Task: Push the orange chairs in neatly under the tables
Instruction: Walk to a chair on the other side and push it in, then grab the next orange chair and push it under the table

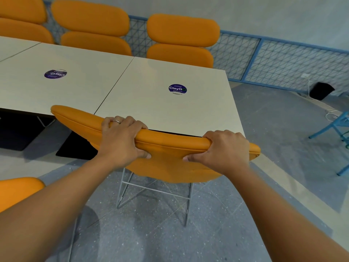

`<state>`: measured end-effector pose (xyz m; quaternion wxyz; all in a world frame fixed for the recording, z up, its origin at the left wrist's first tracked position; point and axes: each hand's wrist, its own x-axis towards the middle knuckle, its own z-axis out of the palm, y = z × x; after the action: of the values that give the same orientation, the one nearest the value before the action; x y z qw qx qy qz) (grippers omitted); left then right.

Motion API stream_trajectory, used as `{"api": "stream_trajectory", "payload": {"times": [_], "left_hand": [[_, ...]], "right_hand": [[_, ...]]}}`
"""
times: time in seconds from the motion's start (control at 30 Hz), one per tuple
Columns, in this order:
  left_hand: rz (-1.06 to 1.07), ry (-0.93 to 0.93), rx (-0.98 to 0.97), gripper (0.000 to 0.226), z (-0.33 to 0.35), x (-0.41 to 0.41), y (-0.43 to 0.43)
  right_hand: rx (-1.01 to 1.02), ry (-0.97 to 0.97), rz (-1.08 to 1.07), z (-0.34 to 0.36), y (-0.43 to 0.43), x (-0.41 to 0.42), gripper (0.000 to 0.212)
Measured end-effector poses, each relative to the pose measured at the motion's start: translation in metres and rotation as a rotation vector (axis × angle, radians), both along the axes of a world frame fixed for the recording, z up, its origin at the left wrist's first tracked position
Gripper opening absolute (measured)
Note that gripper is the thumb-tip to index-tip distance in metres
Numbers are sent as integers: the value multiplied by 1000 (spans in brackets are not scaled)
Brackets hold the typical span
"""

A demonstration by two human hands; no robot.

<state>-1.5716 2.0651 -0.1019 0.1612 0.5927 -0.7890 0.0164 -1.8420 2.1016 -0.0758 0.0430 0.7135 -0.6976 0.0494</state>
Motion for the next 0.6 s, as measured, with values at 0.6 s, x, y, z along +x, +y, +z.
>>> {"api": "stream_trajectory", "payload": {"times": [0.6], "left_hand": [[153, 557, 265, 36, 30, 82, 123]], "right_hand": [[-113, -827, 369, -11, 61, 96, 13]]}}
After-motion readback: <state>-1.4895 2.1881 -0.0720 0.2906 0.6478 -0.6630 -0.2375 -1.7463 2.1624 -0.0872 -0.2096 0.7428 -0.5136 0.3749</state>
